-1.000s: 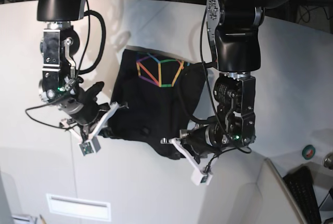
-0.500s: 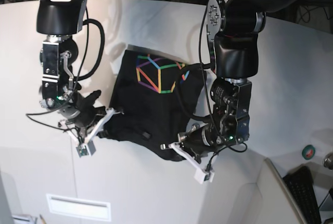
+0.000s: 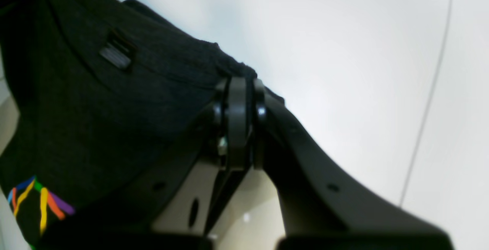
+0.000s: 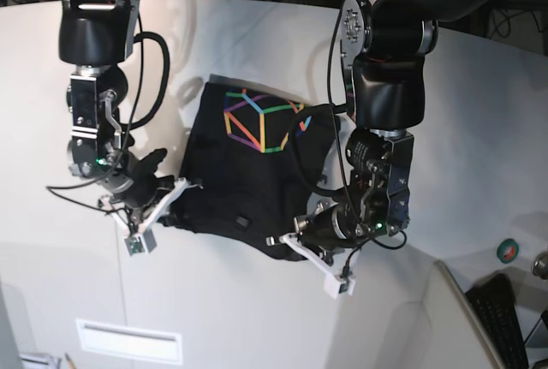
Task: Layout the t-shirt on the table in an organized manner, then fold the t-shirt properly
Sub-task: 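Lift the shirt with both grippers and lay it flat, print up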
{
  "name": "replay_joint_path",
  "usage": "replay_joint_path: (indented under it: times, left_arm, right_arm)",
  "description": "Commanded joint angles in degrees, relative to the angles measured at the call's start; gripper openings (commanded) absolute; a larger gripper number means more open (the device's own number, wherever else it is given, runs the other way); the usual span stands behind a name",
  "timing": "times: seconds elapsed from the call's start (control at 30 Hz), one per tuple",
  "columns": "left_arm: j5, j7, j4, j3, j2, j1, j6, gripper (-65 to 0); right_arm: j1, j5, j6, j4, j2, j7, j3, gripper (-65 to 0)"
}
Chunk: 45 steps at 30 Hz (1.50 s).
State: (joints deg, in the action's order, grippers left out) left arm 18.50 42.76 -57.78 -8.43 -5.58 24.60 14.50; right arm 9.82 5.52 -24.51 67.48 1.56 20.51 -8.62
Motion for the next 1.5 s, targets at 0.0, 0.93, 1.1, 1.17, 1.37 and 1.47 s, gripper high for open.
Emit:
replay_joint_path:
  times: [0.0, 0.93, 1.1, 1.17, 1.37, 1.47]
  left_arm:
    - [0.79, -1.31, -0.9, 0.12, -0.26, 1.73, -0.66, -65.0]
    - [16.79, 3.35, -15.67, -0.5, 6.42, -4.78, -4.35, -4.9]
    - [29.81, 4.84, -22.7, -0.5, 15.65, -14.09, -4.52, -5.3]
    - [30.16, 4.75, -25.17, -0.5, 18.99, -19.02, -4.52, -9.2]
    - [30.07, 4.67, -29.3, -0.59, 23.91, -29.22, -4.44, -42.3]
    - [30.07, 4.67, -30.88, -0.59, 23.3, -30.01, -4.44, -65.0]
  right_arm:
    - [1.47, 0.68, -0.32, 1.04, -0.2, -1.66, -0.04, -65.0]
    - [2.09, 0.42, -0.23, 0.25, -0.2, -1.57, -0.12, -60.3]
    - [1.21, 0.68, -0.23, 0.96, -0.2, -1.83, -1.62, -15.0]
    - [0.5, 0.68, -0.5, 3.51, 0.24, -1.83, -4.17, -12.8]
    - [-8.02, 0.68, -3.05, 16.52, -0.2, -1.57, -0.65, -38.3]
    - [-12.86, 0.5, -5.07, 20.47, -0.2, -1.48, 1.72, -65.0]
